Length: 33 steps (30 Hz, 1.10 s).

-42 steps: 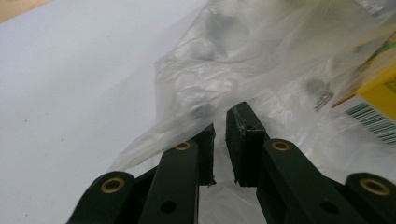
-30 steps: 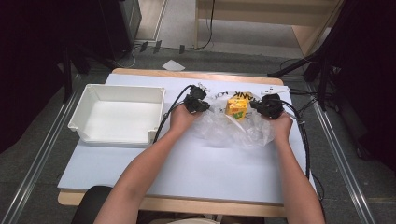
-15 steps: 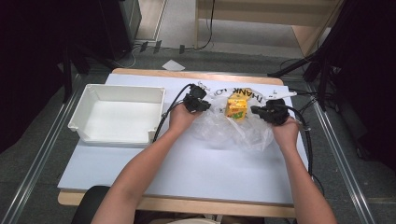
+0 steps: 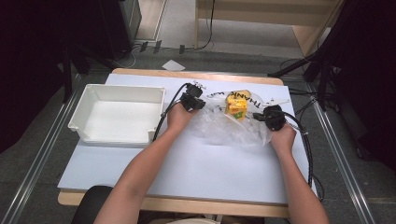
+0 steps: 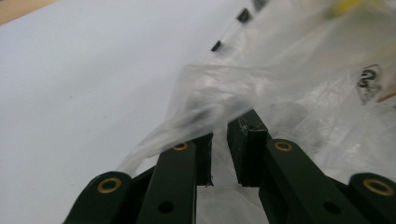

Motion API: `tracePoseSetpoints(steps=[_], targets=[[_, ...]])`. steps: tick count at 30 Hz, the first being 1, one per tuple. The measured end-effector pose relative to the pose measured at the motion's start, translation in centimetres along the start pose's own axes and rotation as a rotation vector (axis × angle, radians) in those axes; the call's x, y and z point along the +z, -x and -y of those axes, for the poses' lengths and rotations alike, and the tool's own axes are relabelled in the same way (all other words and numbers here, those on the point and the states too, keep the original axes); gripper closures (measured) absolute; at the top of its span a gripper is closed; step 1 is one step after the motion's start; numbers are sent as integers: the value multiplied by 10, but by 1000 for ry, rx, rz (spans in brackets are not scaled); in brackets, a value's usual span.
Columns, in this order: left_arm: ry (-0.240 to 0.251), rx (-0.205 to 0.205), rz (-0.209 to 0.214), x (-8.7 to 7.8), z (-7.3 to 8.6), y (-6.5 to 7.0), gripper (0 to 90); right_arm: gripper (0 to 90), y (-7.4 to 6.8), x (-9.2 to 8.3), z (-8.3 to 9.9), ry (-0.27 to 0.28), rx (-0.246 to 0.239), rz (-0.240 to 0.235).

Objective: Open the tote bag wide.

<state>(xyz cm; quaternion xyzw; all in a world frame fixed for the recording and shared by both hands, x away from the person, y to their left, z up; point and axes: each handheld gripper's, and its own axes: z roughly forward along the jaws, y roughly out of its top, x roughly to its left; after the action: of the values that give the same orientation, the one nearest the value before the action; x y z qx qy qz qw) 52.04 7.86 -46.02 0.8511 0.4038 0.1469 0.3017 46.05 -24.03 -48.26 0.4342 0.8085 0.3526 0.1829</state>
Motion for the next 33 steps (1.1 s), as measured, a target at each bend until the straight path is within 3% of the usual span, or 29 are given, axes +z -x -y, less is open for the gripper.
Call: tracePoseSetpoints(steps=[1, 2, 3, 7, 9, 11, 24, 30, 33], targets=[[-3, -12, -23, 1, 0, -4, 808, 900, 3, -1, 1, -4, -6, 33], [-3, -12, -23, 1, 0, -4, 808, 900, 3, -1, 1, -4, -6, 33], [-7, -36, -30, 0, 0, -9, 810, 900, 9, -4, 4, -9, 0, 92], [-5, -22, -42, 1, -1, -9, 822, 900, 21, -9, 9, -3, 42, 108], [-12, -7, -56, 1, -2, -8, 827, 900, 26, -11, 11, -9, 48, 129], [-10, -21, -49, 2, -3, -10, 830, 900, 28, -11, 11, -10, 42, 148], [8, -53, -58, 4, -3, -17, 838, 900, 43, -9, 14, 22, 113, 170], [13, -51, 11, -1, -4, -16, 829, 900, 41, -12, 9, 5, 123, 159], [43, -25, 36, -12, -10, -10, 827, 900, 40, -23, 2, 47, 128, 111]])
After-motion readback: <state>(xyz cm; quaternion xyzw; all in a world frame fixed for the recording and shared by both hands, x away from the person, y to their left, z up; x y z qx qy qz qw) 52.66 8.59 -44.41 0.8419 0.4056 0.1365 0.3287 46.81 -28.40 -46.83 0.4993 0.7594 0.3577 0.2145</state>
